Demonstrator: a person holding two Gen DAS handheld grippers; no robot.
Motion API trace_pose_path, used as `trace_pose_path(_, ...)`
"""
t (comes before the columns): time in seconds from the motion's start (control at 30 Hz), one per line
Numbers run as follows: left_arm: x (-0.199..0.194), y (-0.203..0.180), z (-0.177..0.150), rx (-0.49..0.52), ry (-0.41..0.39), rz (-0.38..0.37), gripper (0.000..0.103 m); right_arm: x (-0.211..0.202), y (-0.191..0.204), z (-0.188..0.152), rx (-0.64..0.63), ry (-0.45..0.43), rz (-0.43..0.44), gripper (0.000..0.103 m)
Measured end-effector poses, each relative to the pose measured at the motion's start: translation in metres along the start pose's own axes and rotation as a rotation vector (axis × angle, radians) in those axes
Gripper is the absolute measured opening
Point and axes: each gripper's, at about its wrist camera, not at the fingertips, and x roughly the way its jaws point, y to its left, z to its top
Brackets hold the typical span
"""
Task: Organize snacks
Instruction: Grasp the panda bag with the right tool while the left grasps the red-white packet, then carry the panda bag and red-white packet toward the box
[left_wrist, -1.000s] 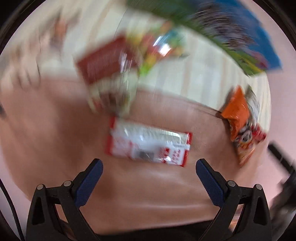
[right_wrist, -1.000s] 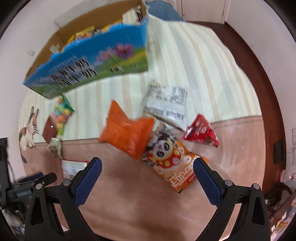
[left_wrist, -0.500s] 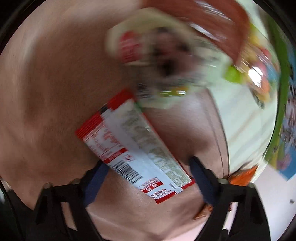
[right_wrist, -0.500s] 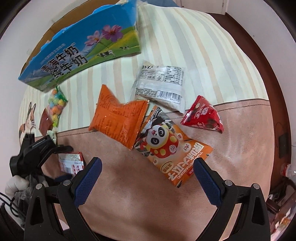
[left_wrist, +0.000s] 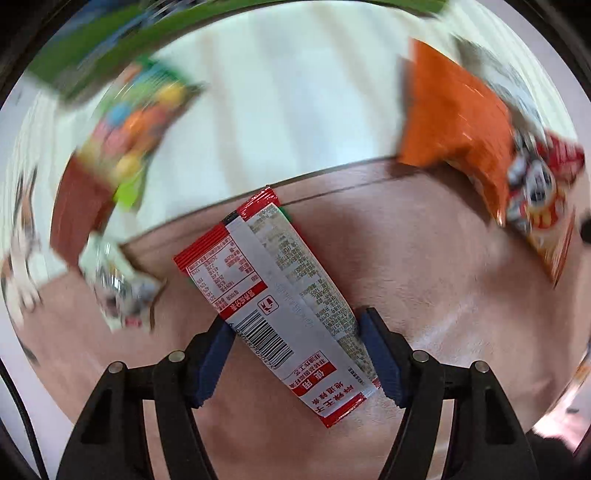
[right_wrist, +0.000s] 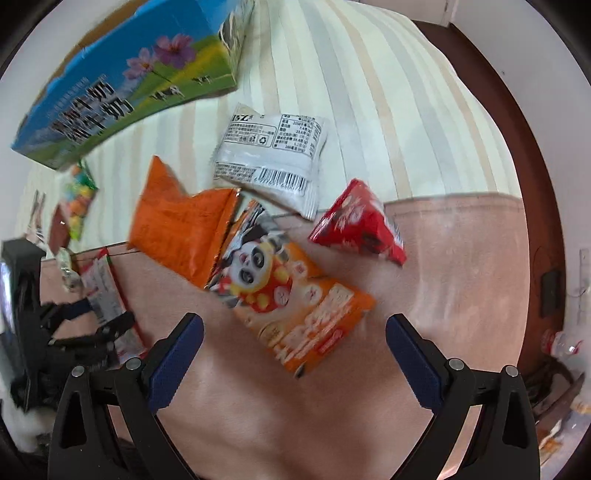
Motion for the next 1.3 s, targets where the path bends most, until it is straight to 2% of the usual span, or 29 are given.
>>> trace_pose_path(0.1, 0.005, 0.002, 0.007, -0.056, 0.033, -0.042, 0.071, 0.012, 0.021, 0.008, -0.156, -0.013, -0.033, 0.101)
trace_pose_path(0.2, 0.019, 0.036, 0.010, -0.239, 0.095, -0.184, 0.076, 0.033, 0.041, 0.013, -0.274, -0.005, -0.073, 0.099)
trace_pose_path(0.23, 0.023, 0.044, 0.007, -0.305, 0.105, -0.225, 0.077, 0.039, 0.044, 0.013, -0.283, 0.005, -0.061, 0.096)
trace_pose_path(0.27, 0.025, 0.054, 0.003, -0.378, 0.107, -0.275, 0.079, 0.043, 0.045, 0.013, -0.278, 0.018, -0.048, 0.083)
trace_pose_path(0.3, 0.027, 0.060, 0.001, -0.432, 0.109, -0.303, 0.079, 0.047, 0.045, 0.012, -0.257, 0.039, -0.049, 0.078)
trace_pose_path(0.37, 0.029, 0.071, -0.004, -0.502, 0.102, -0.336, 0.079, 0.051, 0.039, 0.008, -0.172, 0.078, -0.018, 0.077)
trace_pose_path(0.43, 0.031, 0.079, -0.005, -0.563, 0.089, -0.350, 0.078, 0.051, 0.031, 0.003, -0.072, 0.130, 0.094, 0.073)
trace_pose_path(0.5, 0.028, 0.084, -0.004, -0.536, 0.048, -0.286, 0.066, 0.056, 0.027, -0.005, -0.010, 0.205, 0.217, 0.074)
trace_pose_path(0.53, 0.024, 0.079, -0.001, -0.493, 0.033, -0.246, 0.057, 0.056, 0.026, -0.009, 0.000, 0.226, 0.245, 0.074)
trace_pose_path(0.57, 0.021, 0.072, 0.001, -0.418, 0.024, -0.204, 0.055, 0.056, 0.027, -0.012, 0.004, 0.235, 0.256, 0.074)
trace_pose_path(0.63, 0.017, 0.063, 0.002, -0.310, 0.020, -0.151, 0.054, 0.051, 0.030, -0.015, -0.011, 0.214, 0.210, 0.082)
trace_pose_path(0.7, 0.015, 0.053, 0.001, -0.208, 0.021, -0.097, 0.054, 0.050, 0.033, -0.016, 0.004, 0.183, 0.184, 0.083)
trace_pose_path(0.8, 0.017, 0.045, -0.002, -0.122, 0.041, -0.087, 0.056, 0.057, 0.041, -0.011, 0.028, 0.166, 0.167, 0.083)
trace_pose_path(0.9, 0.021, 0.051, -0.019, -0.168, 0.064, -0.131, 0.059, 0.068, 0.049, -0.005, 0.019, 0.150, 0.100, 0.083)
trace_pose_path(0.93, 0.024, 0.063, -0.018, -0.209, 0.075, -0.162, 0.061, 0.069, 0.053, -0.007, 0.006, 0.145, 0.069, 0.082)
trace_pose_path(0.97, 0.027, 0.071, -0.018, -0.273, 0.079, -0.207, 0.061, 0.069, 0.055, -0.008, 0.000, 0.141, 0.048, 0.075)
trace_pose_path(1.0, 0.028, 0.077, -0.019, -0.326, 0.076, -0.240, 0.062, 0.068, 0.059, -0.011, -0.008, 0.140, 0.020, 0.072)
trace_pose_path(1.07, 0.031, 0.086, -0.020, -0.403, 0.072, -0.284, 0.062, 0.067, 0.062, -0.020, -0.015, 0.157, 0.026, 0.072)
trace_pose_path(1.2, 0.035, 0.087, -0.022, -0.417, 0.062, -0.285, 0.062, 0.065, 0.062, -0.032, -0.029, 0.196, 0.054, 0.072)
trace_pose_path(1.3, 0.042, 0.074, -0.024, -0.390, 0.049, -0.257, 0.062, 0.066, 0.055, -0.027, 0.027, 0.201, 0.077, 0.073)
